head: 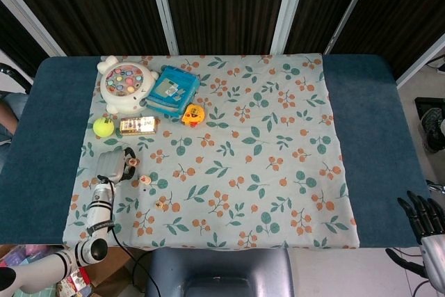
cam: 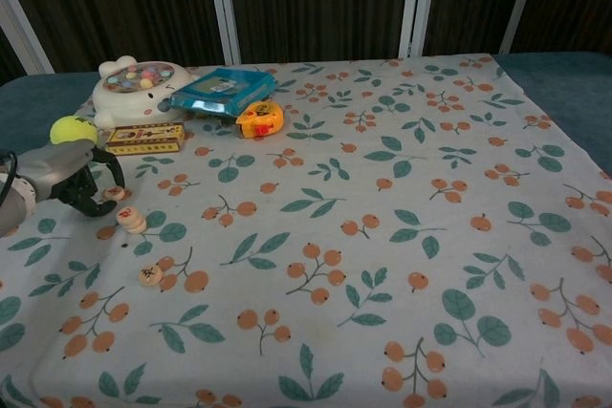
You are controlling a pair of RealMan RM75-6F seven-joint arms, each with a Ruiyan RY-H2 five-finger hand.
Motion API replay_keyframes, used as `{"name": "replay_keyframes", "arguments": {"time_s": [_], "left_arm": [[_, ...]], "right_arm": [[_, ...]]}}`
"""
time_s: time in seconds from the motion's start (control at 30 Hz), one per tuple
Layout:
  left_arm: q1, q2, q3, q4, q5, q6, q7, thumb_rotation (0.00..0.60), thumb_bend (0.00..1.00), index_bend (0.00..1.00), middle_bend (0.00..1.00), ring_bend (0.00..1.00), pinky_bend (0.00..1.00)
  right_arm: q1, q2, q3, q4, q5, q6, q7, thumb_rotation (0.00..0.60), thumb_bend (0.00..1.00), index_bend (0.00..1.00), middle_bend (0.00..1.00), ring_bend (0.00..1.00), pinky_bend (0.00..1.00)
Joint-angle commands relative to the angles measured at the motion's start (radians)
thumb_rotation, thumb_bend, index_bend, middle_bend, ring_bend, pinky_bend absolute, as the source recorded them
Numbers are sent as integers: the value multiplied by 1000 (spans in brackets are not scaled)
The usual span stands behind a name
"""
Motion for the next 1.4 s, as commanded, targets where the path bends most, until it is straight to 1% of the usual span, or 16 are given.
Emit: {"name": "replay_keyframes", "arguments": {"time_s": [0.03,0.13,0.4,0.7,0.77,0.83,0.87,0.93,1.07,1.13,1.23,1.4], "left_arm": [[1,-5,1,3,5,3,-1,600,381,438,1000,1000,1000],[1,-11,3,12,8,2,-3,600,381,448,1000,1000,1000],[3,-16,0,21,26,12,-11,600,382,561,1000,1000,1000],[10,21,-14,-45,60,48,-32,600,379,583,1000,1000,1000],[14,47,-26,-94,79,69,-49,600,376,580,1000,1000,1000],[29,96,-35,-187,94,86,-75,600,374,568,1000,1000,1000],[41,124,-39,-250,108,100,-94,600,374,561,1000,1000,1000],[76,200,-17,-393,131,110,-112,600,374,557,1000,1000,1000],[101,282,15,-536,130,85,-121,600,374,553,1000,1000,1000],[107,305,33,-576,136,85,-110,600,375,549,1000,1000,1000],[114,310,58,-600,154,98,-95,600,375,541,1000,1000,1000],[116,268,83,-566,189,143,-54,600,374,518,1000,1000,1000]], "right_arm": [[0,0,0,0,0,-1,0,600,205,0,0,0,30],[0,1,0,0,0,0,1,600,205,0,0,0,31],[1,0,0,0,0,-2,-1,600,205,0,0,0,30],[1,-1,0,-2,-1,-4,-6,600,205,0,0,0,30],[2,-2,-1,-2,-2,-5,-9,600,204,0,0,0,31],[2,-2,-1,-2,-3,-6,-14,600,204,0,0,0,31],[2,-3,-2,-2,-3,-8,-17,600,204,0,0,0,31],[2,-3,-2,-3,-5,-7,-19,600,205,0,0,0,31],[2,-2,-4,-3,-8,-7,-18,600,205,0,0,0,30],[2,-2,-5,-1,-11,-6,-15,600,205,0,0,0,30],[3,-2,-5,-1,-11,-6,-13,600,205,0,0,0,30],[4,-1,-8,-1,-15,-8,-15,600,205,0,0,0,30]]}}
